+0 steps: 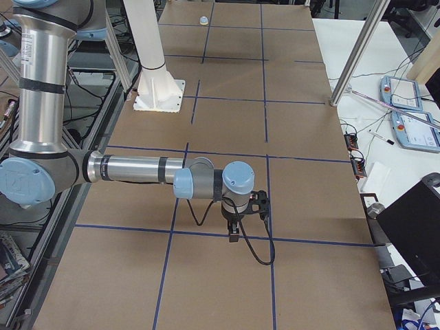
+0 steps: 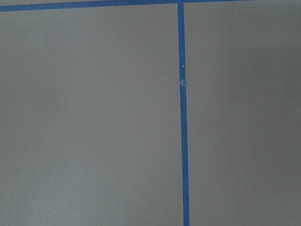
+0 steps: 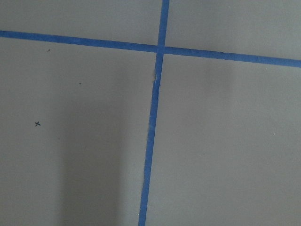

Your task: Place and press bell with both arms

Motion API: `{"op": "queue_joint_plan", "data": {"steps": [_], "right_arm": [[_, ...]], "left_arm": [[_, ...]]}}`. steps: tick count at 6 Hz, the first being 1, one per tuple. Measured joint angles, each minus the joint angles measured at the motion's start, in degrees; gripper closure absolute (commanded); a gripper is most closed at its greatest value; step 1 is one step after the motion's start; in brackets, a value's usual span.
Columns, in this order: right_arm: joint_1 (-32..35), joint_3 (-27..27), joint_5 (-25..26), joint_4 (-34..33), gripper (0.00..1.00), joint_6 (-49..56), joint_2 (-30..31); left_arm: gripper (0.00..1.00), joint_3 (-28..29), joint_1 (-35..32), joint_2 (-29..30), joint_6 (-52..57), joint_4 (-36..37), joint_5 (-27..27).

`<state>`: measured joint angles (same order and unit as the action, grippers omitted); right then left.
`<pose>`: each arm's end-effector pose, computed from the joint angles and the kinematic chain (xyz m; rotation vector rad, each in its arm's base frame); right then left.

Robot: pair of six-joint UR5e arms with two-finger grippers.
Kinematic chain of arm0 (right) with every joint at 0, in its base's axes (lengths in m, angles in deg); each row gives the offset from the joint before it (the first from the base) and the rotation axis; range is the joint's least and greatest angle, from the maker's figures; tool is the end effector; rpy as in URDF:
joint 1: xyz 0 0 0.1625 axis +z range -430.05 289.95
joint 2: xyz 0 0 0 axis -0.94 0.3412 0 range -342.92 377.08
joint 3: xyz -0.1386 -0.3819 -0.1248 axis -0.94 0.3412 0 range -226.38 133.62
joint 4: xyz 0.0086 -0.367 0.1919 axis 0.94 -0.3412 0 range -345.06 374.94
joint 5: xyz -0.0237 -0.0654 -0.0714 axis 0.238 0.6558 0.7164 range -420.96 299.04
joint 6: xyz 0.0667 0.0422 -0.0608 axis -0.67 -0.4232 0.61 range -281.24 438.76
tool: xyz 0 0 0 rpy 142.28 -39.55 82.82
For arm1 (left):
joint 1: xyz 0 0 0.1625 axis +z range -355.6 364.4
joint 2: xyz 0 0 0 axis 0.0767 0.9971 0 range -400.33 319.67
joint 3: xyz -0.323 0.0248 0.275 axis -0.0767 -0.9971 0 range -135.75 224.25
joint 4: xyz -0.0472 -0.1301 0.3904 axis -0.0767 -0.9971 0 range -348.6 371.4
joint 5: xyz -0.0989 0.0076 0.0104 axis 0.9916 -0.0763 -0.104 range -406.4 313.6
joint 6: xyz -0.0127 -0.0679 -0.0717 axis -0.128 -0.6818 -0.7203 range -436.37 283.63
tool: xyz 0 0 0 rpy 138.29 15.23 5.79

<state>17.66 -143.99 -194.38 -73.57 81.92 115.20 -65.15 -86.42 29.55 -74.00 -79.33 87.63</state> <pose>0.0476 -0.4353 0.6574 0.0221 -0.7578 -0.0969 -0.0691 -0.3447 0.6380 0.0214 0.7683 0.0257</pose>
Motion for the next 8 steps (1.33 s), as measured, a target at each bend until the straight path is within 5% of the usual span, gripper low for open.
{"op": "queue_joint_plan", "data": {"steps": [8], "right_arm": [[0.00, -0.38, -0.09, 0.09, 0.00, 0.29, 0.03]], "left_arm": [[0.00, -1.18, 9.39, 6.13, -4.48, -3.84, 2.60]]}}
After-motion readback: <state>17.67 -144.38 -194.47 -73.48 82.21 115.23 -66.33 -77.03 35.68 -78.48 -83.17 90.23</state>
